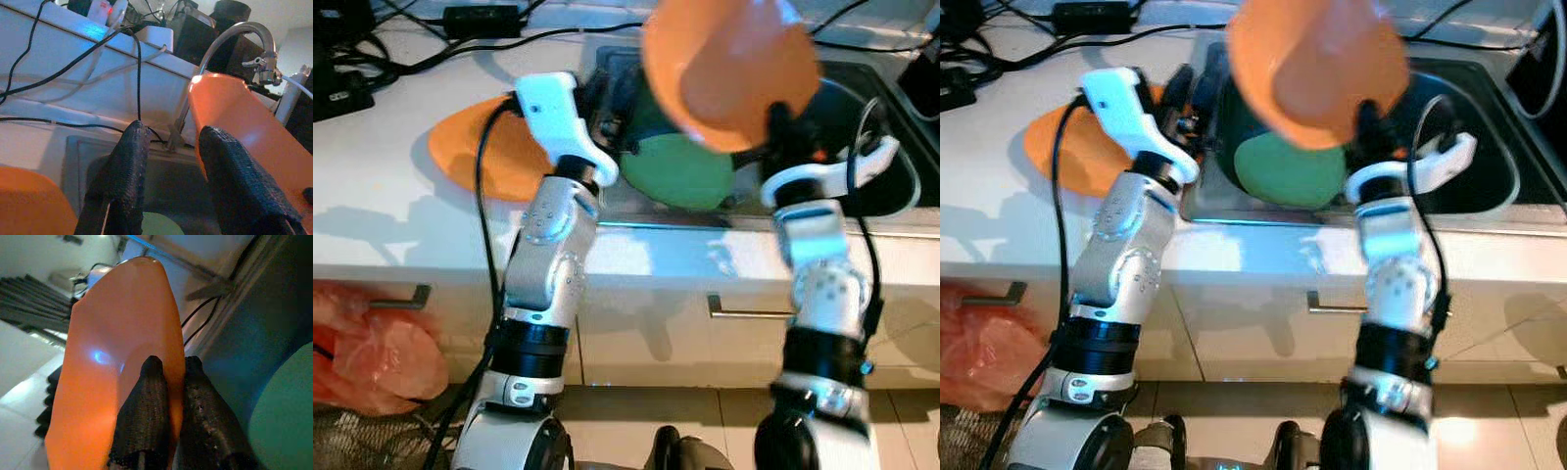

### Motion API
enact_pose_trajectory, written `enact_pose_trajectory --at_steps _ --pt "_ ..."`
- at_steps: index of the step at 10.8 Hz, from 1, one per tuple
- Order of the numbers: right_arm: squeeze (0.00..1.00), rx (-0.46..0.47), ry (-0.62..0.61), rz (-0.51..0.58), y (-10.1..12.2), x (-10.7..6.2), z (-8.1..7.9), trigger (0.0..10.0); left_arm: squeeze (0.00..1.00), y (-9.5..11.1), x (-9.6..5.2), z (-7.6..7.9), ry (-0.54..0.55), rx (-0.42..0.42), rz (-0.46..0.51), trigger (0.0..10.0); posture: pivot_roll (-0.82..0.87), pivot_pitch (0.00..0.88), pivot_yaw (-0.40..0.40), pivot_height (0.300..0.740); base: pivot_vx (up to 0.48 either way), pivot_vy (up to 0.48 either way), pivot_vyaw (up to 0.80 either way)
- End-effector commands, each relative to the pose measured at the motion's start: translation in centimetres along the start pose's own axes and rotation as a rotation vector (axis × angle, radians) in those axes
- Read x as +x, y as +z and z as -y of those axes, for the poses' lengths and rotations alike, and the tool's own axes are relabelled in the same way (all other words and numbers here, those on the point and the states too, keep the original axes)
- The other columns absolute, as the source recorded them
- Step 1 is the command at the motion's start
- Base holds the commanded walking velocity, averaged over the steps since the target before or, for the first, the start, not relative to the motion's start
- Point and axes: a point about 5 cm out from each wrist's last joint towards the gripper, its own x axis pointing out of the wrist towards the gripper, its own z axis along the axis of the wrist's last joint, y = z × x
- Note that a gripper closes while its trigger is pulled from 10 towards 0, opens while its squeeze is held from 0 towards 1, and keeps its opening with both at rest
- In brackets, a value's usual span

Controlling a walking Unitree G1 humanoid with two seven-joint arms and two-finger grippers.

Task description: Kitchen organization

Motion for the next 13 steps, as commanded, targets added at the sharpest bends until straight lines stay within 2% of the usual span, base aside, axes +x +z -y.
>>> enact_pose_trajectory --at_steps 1,3,4,6,7,8,10,11,13 --pt "0.00 -0.090 0.007 0.055 1.4 0.5 -0.2 10.0 0.00 -0.7 -0.1 0.5 -0.030 0.032 -0.036 10.0 0.15 0.163 -0.055 0.740 0.000 0.000 0.00" --pt "0.00 -0.308 -0.011 0.103 2.5 1.0 -0.1 10.0 0.00 -0.9 -0.3 0.6 -0.039 0.066 -0.045 10.0 0.15 0.160 -0.054 0.740 0.000 0.000 0.00" --pt "0.00 -0.483 0.010 0.127 3.2 1.4 -0.2 10.0 0.00 -1.1 -0.5 0.7 -0.044 0.077 -0.050 10.0 0.15 0.158 -0.054 0.740 0.000 0.000 0.00" --pt "0.00 -0.709 0.036 0.108 3.0 1.6 -0.1 10.0 0.00 -1.2 -0.7 0.7 -0.053 0.102 -0.058 10.0 0.15 0.159 -0.055 0.740 0.000 0.000 0.00" --pt "0.00 -0.775 0.033 0.091 2.7 1.6 0.5 10.0 0.00 -1.4 -0.8 0.9 -0.064 0.113 -0.065 10.0 0.15 0.160 -0.056 0.740 0.000 0.000 0.00" --pt "0.00 -0.897 0.044 0.057 2.0 1.5 1.1 10.0 0.00 -1.6 -1.0 1.0 -0.074 0.100 -0.087 10.0 0.15 0.164 -0.056 0.740 0.000 0.000 0.00" --pt "0.00 -0.961 0.046 0.014 1.2 1.0 2.5 10.0 0.00 -2.8 -2.0 0.3 -0.063 0.116 -0.141 10.0 0.16 0.170 -0.055 0.740 0.000 0.000 0.00" --pt "0.00 -0.972 0.046 0.015 1.2 0.8 2.8 10.0 0.00 -3.0 -2.4 0.0 -0.054 0.132 -0.146 10.0 0.16 0.171 -0.054 0.740 0.000 0.000 0.00" --pt "0.00 -1.020 0.055 0.040 1.1 0.5 3.6 10.0 0.00 -3.5 -3.4 -0.7 -0.040 0.244 -0.125 10.0 0.16 0.175 -0.055 0.740 0.000 0.000 0.00"
